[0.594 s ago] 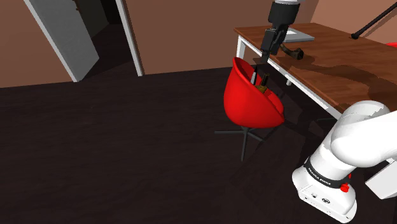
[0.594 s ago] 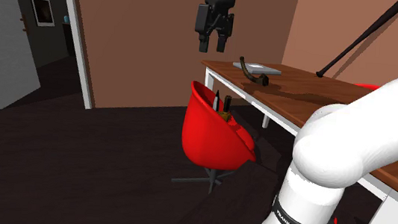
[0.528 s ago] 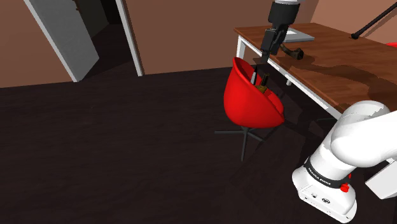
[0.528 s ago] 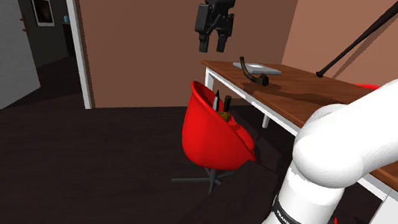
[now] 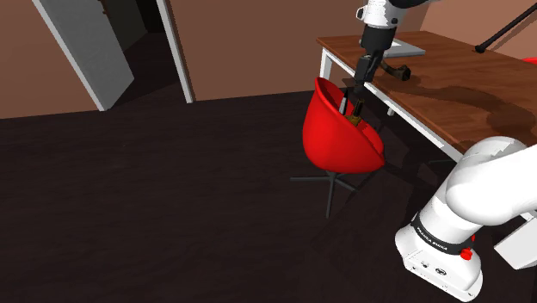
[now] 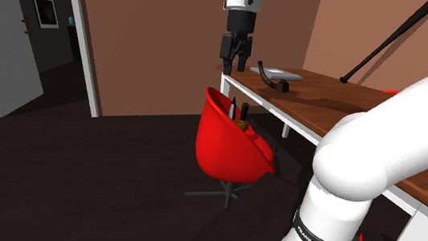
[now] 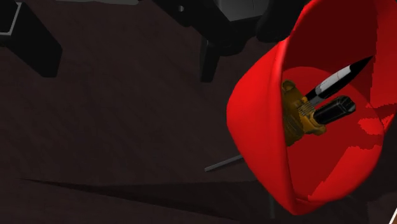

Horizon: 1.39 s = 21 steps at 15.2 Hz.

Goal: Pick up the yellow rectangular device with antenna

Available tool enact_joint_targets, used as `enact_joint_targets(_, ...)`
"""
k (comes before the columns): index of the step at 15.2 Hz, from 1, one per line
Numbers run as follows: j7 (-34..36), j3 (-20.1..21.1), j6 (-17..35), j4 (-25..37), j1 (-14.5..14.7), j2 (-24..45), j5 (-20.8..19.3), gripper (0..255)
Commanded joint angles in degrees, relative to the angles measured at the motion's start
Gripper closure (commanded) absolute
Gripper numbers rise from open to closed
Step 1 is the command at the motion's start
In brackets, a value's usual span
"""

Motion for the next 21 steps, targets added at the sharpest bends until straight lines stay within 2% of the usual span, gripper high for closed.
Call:
enact_joint_targets(1, -2.39, -1.7, 2.49, -0.34, -0.48, 2.11, -1.41, 0)
enact_joint_targets(12, -15.44, -11.45, 16.66, 1.76, -2.83, 17.88, -6.35, 0)
enact_joint_targets(17, -21.82, -15.42, 22.52, 5.67, -3.54, 27.28, -5.87, 0)
enact_joint_targets(21, -27.41, -17.94, 26.51, 10.1, -4.37, 35.57, -3.8, 0)
